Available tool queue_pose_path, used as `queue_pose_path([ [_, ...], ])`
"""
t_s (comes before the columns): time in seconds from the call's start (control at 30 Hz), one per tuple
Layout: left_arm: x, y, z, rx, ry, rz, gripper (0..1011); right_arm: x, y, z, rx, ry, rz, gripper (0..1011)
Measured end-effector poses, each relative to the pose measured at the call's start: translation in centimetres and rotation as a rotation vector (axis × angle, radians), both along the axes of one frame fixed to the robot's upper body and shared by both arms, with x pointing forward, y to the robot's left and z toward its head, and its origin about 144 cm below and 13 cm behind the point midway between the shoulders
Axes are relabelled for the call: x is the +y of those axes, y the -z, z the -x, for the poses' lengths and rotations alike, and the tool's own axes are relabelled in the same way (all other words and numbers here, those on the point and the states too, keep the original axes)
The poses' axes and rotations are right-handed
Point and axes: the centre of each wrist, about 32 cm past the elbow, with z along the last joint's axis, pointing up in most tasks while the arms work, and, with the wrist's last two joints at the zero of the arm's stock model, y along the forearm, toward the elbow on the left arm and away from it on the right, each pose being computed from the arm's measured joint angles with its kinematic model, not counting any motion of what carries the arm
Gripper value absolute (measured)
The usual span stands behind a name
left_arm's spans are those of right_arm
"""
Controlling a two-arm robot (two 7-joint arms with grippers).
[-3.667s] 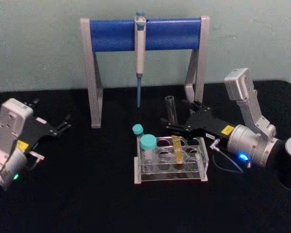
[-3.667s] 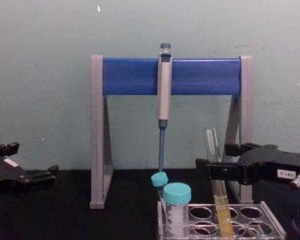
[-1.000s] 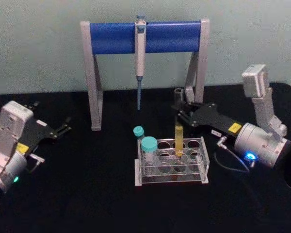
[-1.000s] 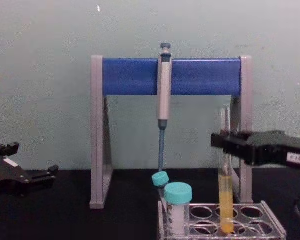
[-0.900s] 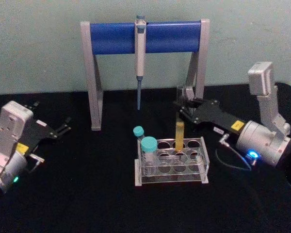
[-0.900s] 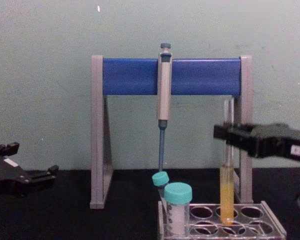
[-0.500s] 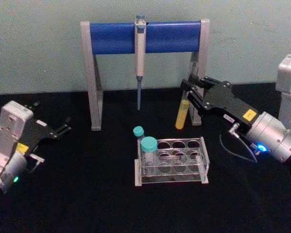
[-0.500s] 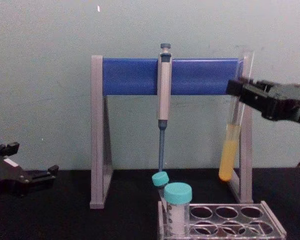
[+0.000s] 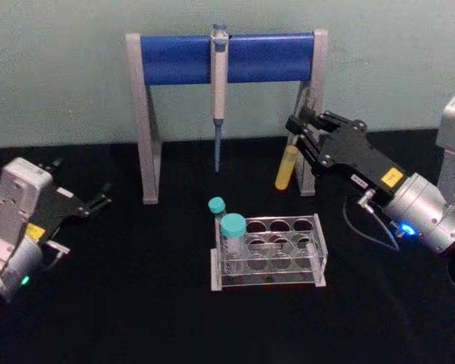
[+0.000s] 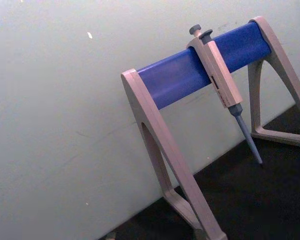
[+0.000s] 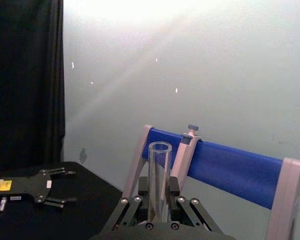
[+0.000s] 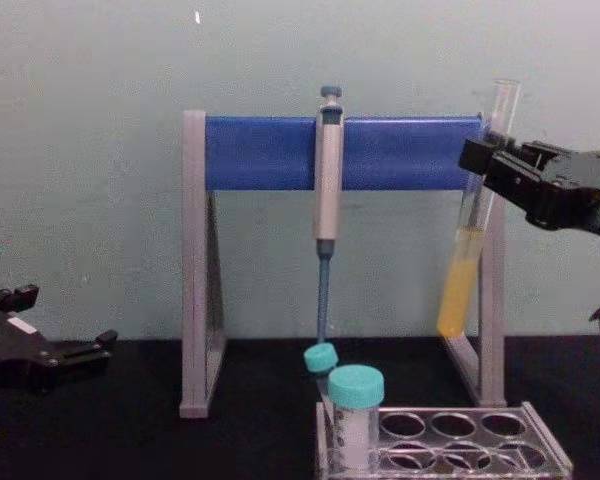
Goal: Pick up the test tube from the test tube rack, shake it, then place it back into the test tube rack.
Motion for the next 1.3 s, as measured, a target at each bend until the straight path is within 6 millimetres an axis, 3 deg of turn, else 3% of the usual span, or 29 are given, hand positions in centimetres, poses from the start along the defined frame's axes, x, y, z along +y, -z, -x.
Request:
queue_pose_path([
  [0.5,0.0,0.0,0.0,0.000,0.000,0.000,1001,-0.1,-0.5,-0.2,-0.015,-0.082,-0.019,235],
  [0.87,0.0,0.0,0.0,0.000,0.000,0.000,1001,-3.3,-1.7,0.9,0.070,-0.221,0.049,235],
  [1.1,0.0,0.0,0.0,0.000,0.000,0.000,1002,-5.1,-2.4,1.5,0.036,-0.111,0.188,235],
  [1.3,0.0,0.0,0.0,0.000,0.000,0.000,1002,-5.0,-2.5,1.1,0.004,-0.015,0.229,235],
])
